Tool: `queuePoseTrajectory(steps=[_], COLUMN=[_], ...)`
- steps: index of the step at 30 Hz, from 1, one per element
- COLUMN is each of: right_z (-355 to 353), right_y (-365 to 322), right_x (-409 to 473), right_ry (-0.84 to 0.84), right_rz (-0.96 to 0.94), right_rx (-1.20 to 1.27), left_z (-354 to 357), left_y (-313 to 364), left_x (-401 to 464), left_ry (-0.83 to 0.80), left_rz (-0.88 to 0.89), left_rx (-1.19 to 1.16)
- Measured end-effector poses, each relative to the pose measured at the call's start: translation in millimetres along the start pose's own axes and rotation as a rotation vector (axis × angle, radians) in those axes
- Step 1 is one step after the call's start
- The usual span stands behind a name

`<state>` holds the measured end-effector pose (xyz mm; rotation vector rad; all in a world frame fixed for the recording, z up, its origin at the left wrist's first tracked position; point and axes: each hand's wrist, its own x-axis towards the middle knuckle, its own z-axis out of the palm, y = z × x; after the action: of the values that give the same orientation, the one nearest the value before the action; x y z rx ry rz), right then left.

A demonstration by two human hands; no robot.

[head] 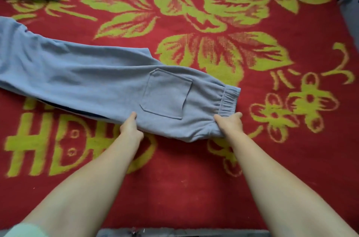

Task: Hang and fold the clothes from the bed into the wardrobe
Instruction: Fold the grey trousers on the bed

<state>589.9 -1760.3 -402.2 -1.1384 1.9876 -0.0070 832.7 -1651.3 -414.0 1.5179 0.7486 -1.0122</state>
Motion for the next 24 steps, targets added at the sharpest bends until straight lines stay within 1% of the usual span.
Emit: queuePoseTrajectory(steps=[4, 6, 7, 9, 11, 12, 13, 14, 16, 18, 19, 21, 22, 24], right_z=[-33.1, -71.8, -93.7, -149.2, -200.1, -216.7, -223.6, -219.6, -183.9, -122.5, -87.4, -23.7, 3.7, 43.9], right_y=[2.7, 13.5, 22.0, 46.8, 75.6, 87.4, 95.3, 97.8, 92.9, 76.7, 64.5, 44.3, 35.4, 23.5], right_x=[-4.3, -3.1, -0.1, 2.6, 7.3, 9.6, 10.8, 10.2, 1.3, -17.9, -30.1, -53.8, -63.0, -73.6], right_ry=[-0.046, -0.064, -0.058, 0.033, 0.234, 0.345, 0.413, 0.418, 0.301, 0.144, 0.076, -0.052, -0.112, -0.212], right_rz=[-0.12, -0.16, -0.17, -0.142, -0.058, -0.016, 0.012, 0.011, -0.102, -0.261, -0.357, -0.543, -0.605, -0.648], right_rx=[-0.048, -0.112, -0.156, -0.268, -0.377, -0.434, -0.497, -0.559, -0.644, -0.708, -0.737, -0.782, -0.791, -0.784], left_z=[-10.6, -8.6, -4.6, 6.8, 17.4, 19.9, 19.4, 15.6, -0.3, -21.2, -32.6, -54.4, -65.2, -81.3], left_y=[-7.6, -34.3, -54.7, -99.2, -130.8, -138.9, -141.9, -138.3, -120.6, -88.2, -67.6, -23.8, -1.7, 36.4], left_x=[-14.9, -44.4, -60.7, -101.1, -134.2, -141.5, -142.7, -139.9, -122.5, -97.5, -83.5, -56.9, -44.5, -23.9], left_ry=[0.111, 0.114, 0.081, -0.042, -0.186, -0.239, -0.26, -0.249, -0.202, -0.147, -0.098, 0.019, 0.084, 0.169], left_rz=[0.103, 0.099, 0.067, -0.1, -0.306, -0.368, -0.395, -0.386, -0.255, -0.024, 0.114, 0.321, 0.402, 0.54], left_rx=[0.101, 0.113, 0.107, 0.064, 0.044, 0.069, 0.127, 0.208, 0.396, 0.581, 0.663, 0.808, 0.87, 0.97])
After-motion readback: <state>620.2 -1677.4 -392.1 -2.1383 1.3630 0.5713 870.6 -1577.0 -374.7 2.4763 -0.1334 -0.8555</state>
